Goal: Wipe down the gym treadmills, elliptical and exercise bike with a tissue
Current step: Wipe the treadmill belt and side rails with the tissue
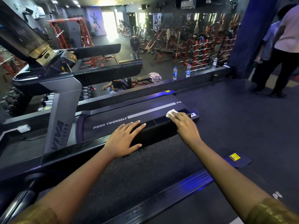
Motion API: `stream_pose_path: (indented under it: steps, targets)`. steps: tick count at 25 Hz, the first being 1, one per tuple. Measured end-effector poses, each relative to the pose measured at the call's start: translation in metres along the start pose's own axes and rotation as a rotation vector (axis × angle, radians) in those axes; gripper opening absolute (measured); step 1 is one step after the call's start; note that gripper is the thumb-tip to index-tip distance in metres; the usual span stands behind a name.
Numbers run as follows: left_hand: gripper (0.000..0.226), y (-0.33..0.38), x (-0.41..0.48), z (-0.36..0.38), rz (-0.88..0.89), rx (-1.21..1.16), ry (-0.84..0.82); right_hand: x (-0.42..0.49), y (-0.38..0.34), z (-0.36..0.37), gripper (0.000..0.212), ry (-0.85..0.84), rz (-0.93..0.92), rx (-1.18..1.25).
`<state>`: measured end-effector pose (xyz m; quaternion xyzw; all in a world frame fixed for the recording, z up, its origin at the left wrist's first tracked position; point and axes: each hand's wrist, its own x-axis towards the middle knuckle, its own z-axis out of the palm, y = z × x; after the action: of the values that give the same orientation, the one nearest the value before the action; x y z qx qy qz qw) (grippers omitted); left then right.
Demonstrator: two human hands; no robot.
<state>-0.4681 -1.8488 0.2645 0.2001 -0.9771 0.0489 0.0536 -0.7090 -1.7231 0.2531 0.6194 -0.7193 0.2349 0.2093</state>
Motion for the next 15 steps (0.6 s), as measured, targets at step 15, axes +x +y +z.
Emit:
stream_pose_path:
  steps: [15]
  targets:
    - [0.071, 0.018, 0.051, 0.0, 0.18, -0.036, 0.011, -0.041, -0.022, 0.066, 0.054, 0.584, 0.699, 0.431]
